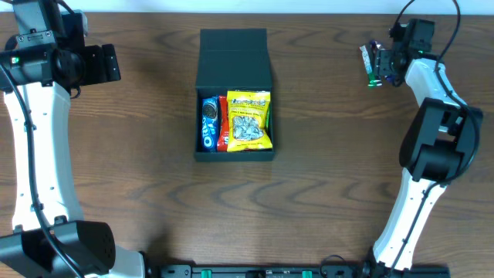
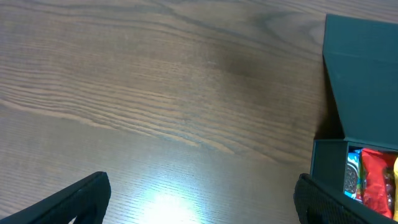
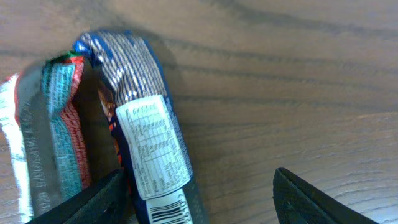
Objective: Pack container
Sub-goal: 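Lower the candy bar upright into the box beside the Oreo pack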
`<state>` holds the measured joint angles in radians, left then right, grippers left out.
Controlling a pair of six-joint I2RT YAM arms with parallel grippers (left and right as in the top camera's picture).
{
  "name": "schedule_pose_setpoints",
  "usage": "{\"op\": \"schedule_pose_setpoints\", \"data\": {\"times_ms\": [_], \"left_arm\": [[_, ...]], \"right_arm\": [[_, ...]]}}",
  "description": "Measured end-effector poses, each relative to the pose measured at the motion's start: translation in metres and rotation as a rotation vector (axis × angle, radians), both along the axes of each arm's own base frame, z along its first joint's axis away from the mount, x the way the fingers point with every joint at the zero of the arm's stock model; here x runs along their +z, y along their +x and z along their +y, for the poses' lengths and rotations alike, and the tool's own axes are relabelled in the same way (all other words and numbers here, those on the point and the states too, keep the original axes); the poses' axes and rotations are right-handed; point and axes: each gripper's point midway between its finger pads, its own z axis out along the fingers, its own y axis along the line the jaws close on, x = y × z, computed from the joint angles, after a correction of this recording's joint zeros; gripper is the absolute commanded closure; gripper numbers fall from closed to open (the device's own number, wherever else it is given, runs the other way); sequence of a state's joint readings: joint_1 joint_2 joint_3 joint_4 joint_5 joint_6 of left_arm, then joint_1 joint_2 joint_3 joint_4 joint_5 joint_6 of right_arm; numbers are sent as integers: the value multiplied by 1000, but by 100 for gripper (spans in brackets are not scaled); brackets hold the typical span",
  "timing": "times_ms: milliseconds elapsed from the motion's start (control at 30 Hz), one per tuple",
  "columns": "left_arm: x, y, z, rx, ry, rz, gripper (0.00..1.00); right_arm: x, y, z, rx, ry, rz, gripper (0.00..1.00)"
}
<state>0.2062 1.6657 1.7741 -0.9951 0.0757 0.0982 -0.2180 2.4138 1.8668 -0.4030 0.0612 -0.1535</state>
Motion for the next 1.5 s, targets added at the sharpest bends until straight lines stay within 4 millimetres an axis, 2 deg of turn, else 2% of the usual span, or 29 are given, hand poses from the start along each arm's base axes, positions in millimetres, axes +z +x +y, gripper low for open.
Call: {"op": "schedule_pose_setpoints", "data": {"times_ms": [100,300,500,667,900,1033,1100,1167,1200,1300,1333,1367,1433,1500], "left_arm": [[0,0,0,1,-1,0,5],[0,0,0,1,-1,0,5],[0,0,0,4,-3,-1,5],[0,0,0,4,-3,0,5],[0,0,0,4,-3,0,5],[0,0,0,4,-3,-1,5],[0,0,0,3,-3,0,5],[0,0,0,3,-2,0,5],[0,0,0,3,-2,-1,5],[0,0,0,3,-2,-1,5],[0,0,0,4,-2,-1,5],[0,0,0,3,-2,-1,5],[0,0,0,3,-2,-1,5],[0,0,0,3,-2,-1,5]], "right_arm": [[-5,-2,1,-9,10,12,25],[-7,-6,3,-9,26,28,33],[-10,-10,7,-16,57,48,62],[-11,-12,11,-20,83,57,74],[-8,-15,18,-53,151,70,83],[3,-17,29,-44,207,96,89],[19,-13,37,-28,226,83,90],[46,-7,49,0,235,48,90],[64,-3,57,19,235,18,90],[142,3,97,108,229,-109,92],[165,1,113,141,232,-140,94],[195,-4,136,184,239,-180,96],[238,-21,187,257,276,-222,98],[256,-44,241,314,334,-200,99]]}}
